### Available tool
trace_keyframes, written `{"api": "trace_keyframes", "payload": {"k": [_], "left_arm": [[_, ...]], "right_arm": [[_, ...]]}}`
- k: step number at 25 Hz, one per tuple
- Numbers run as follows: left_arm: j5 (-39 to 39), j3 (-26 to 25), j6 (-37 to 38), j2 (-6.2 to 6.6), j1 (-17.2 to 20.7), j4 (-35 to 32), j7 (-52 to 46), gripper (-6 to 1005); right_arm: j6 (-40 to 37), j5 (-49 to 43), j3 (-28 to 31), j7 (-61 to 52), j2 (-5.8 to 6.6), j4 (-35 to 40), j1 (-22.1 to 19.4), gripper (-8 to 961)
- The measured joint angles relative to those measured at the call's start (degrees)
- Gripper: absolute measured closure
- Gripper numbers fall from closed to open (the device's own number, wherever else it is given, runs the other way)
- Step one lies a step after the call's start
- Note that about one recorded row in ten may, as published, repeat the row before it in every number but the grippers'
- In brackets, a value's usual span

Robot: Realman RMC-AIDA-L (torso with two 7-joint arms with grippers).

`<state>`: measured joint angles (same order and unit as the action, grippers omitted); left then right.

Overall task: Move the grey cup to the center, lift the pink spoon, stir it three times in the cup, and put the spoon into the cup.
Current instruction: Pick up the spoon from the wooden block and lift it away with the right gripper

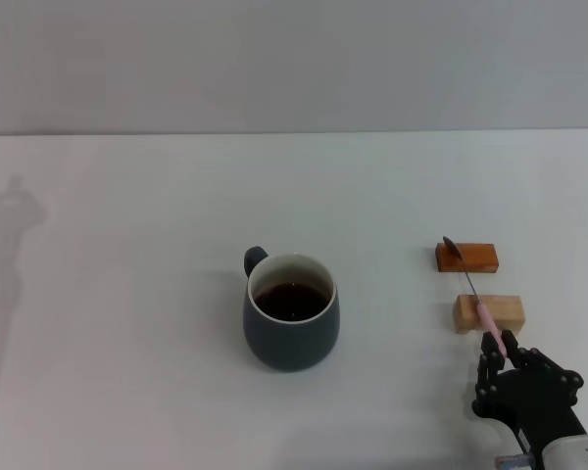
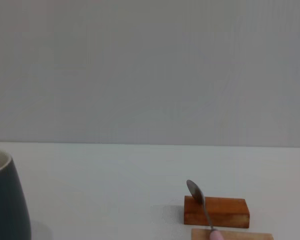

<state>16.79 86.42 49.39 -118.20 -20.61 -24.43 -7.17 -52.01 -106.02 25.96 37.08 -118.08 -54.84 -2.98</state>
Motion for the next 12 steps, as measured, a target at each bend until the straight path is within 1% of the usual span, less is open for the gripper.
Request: {"api": "trace_keyframes", "payload": {"k": [12], "left_arm": [[0.0,-0.6,-0.1,0.07,-0.4,0.4,0.0,1001]], "right_arm": [[0.2,0.1,0.3,0.0,-0.01,0.0,0.6,832]]}}
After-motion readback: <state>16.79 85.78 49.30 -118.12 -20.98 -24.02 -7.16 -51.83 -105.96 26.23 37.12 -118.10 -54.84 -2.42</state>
